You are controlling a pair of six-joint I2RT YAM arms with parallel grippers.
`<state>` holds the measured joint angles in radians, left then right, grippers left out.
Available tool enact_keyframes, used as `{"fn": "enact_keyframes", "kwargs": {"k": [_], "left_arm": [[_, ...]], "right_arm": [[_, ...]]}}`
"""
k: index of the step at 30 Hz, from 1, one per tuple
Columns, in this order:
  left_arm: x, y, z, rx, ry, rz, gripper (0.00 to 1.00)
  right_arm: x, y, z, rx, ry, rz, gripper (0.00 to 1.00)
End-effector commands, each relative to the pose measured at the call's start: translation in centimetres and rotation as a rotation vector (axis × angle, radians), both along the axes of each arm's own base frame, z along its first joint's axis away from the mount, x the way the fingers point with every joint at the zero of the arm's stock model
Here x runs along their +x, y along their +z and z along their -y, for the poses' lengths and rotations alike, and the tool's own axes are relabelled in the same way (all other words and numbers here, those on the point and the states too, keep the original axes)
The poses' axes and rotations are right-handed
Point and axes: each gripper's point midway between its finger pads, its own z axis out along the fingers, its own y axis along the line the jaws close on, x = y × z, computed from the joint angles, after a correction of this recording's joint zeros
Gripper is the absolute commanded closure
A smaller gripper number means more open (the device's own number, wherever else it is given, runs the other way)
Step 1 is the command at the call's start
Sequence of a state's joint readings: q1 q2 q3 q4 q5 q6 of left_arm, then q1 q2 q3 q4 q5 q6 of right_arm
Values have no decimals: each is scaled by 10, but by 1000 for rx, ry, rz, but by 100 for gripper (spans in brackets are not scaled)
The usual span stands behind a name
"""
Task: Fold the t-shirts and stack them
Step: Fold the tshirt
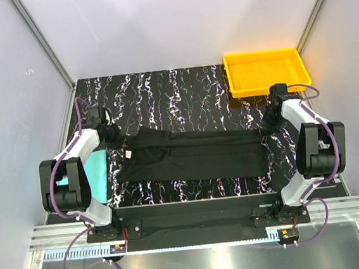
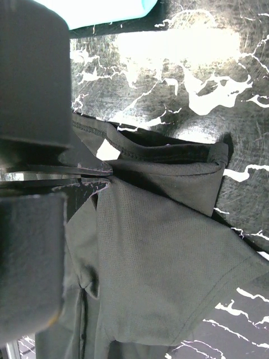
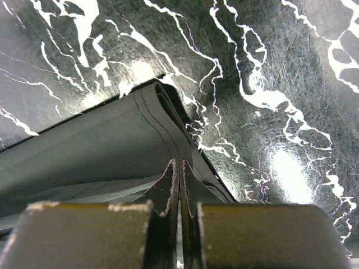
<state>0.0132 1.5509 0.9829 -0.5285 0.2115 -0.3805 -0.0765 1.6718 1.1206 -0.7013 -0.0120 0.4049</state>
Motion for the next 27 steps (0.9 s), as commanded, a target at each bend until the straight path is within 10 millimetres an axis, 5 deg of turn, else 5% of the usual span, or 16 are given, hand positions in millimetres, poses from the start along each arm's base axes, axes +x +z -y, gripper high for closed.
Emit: {"fn": "enact_keyframes", "kwargs": {"k": [1, 8, 10, 16, 18, 23, 27], "left_arm": [[5, 1, -9, 43, 25, 25, 98], [-7, -5, -14, 64, 64, -9, 95], [-11, -10, -13, 55, 79, -33, 75], [-16, 4, -7, 17, 77, -30, 48], [-11, 19, -6, 16, 46, 16, 44], [11, 48, 3, -15, -20, 108, 42], [27, 48, 19, -94, -104, 106, 41]], "right_arm": [[-3, -6, 3, -28, -3, -18, 100], [-10, -11, 7, -48, -13, -55, 99], [-12, -13, 7, -50, -17, -69, 97], [-2, 15, 11, -66, -7, -48, 73], [5, 30, 5, -41, -1, -2, 55], [28, 68, -28, 14, 136, 138, 44], [39, 60, -91, 158, 274, 152, 44]]}}
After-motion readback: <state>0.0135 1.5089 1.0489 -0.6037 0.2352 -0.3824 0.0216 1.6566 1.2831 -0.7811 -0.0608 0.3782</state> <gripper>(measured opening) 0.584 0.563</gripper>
